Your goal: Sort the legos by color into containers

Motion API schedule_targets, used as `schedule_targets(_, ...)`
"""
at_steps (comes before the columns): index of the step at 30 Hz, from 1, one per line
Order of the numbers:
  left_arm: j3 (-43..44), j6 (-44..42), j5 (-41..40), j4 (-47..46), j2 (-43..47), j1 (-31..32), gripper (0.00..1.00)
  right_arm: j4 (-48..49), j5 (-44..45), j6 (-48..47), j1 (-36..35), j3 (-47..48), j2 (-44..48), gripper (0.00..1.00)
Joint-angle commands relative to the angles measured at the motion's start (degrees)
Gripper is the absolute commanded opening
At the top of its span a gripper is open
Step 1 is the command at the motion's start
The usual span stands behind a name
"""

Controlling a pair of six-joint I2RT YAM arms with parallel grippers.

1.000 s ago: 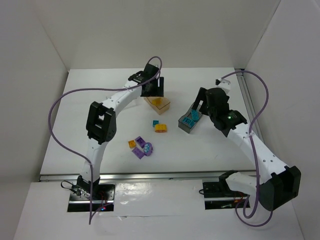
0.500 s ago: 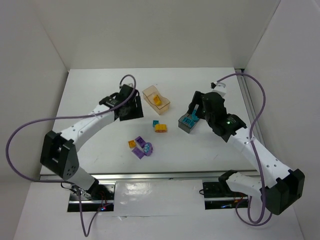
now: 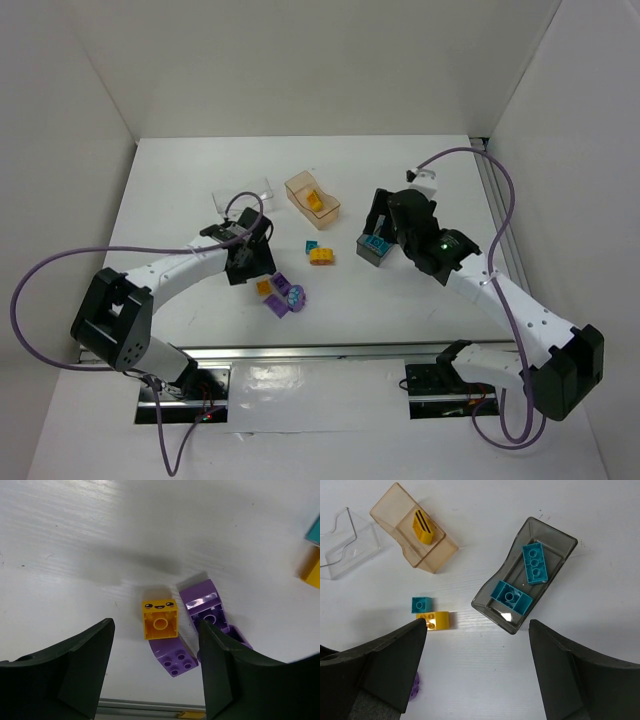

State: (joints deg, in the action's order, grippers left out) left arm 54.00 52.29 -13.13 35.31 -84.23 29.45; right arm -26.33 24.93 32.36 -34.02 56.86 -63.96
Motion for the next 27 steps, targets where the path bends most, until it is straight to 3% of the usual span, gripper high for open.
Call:
schedule_targets(1, -1.52, 1.23, 1.6, -2.7, 0.03, 0.6, 0.77, -0.3, 1.88, 0.69, -1.22, 0.88, -0.72, 0.9)
schedule_targets(27, -4.6, 1.24, -0.15, -4.28, -1.99, 0.61, 0.59, -0.3, 2.41, 1.74, -2.28, 0.88, -2.31, 0.9)
